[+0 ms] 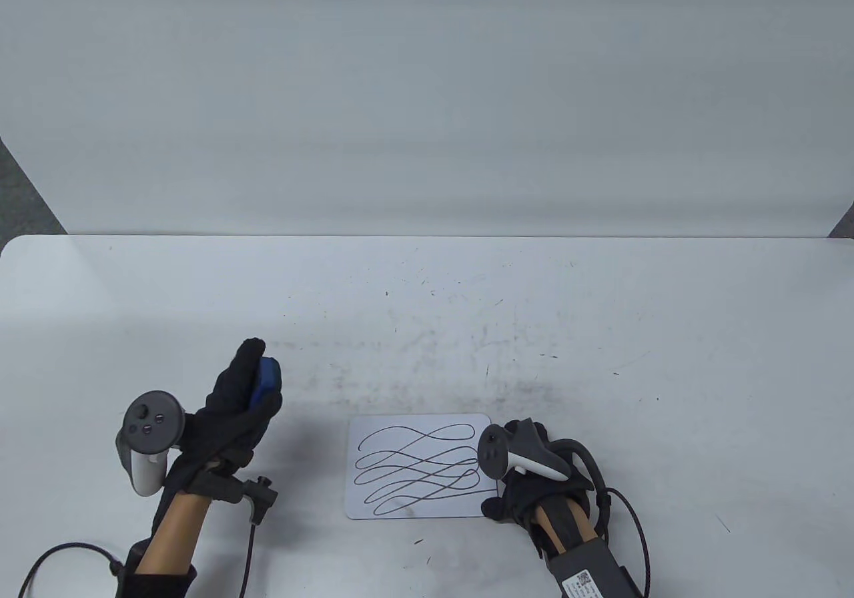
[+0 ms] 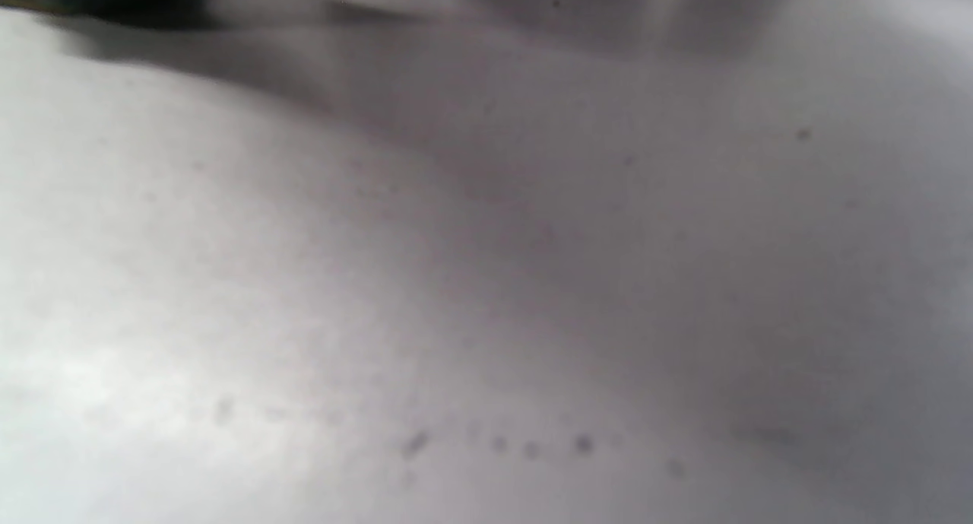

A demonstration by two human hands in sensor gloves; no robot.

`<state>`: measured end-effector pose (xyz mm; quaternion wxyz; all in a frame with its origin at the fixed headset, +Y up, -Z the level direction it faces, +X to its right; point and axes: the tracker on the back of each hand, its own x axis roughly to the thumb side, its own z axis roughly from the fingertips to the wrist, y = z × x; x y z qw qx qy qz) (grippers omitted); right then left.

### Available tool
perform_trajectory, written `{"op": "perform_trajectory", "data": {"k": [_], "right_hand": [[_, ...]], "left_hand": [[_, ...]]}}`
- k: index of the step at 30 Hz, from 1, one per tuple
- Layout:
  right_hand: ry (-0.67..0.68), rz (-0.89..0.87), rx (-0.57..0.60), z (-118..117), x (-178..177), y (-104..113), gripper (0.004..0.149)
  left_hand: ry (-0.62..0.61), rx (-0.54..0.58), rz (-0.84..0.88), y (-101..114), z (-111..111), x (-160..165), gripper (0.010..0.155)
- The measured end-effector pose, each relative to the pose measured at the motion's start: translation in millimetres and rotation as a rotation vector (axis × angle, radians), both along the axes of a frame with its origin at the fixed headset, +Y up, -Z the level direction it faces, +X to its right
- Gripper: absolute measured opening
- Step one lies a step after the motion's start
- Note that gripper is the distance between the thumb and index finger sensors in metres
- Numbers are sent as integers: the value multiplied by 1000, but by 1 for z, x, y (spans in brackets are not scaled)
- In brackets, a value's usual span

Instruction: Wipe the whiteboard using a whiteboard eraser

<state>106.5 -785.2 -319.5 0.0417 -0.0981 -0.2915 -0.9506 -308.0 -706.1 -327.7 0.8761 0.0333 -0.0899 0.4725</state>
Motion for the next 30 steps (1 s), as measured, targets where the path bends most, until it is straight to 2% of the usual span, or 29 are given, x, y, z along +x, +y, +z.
{"op": "perform_trajectory", "data": {"k": [4,6,9,10,13,17,20,21,25,30], "right_hand": [[-4,-8,-3,0,1,-1,89],[-8,-16,-5,1,1,-2,89],[-10,-19,-5,1,1,-2,89],[-11,-20,-6,1,1,-2,89],[-11,-23,-5,1,2,-2,89],[-17,-22,-9,1,2,-3,89],[-36,10,-34,1,1,-3,89],[-34,16,-34,1,1,-4,89],[-38,12,-32,1,1,-4,89],[-37,12,-29,1,1,-4,89]], "left_hand": [[-61,-81,-452,-12,-6,32,92],[-120,-129,-746,-20,-6,60,93],[-141,-115,-979,-30,-9,90,93],[-152,-140,-1017,-33,-13,101,93],[-137,-175,-990,-36,-26,120,91],[-89,-163,-1051,-41,-38,125,86],[-76,-137,-1042,-45,-37,123,83],[-79,-124,-1025,-45,-34,122,83],[-130,-47,-1131,-43,-15,126,81],[-231,-8,-1197,-42,23,131,79]]}}
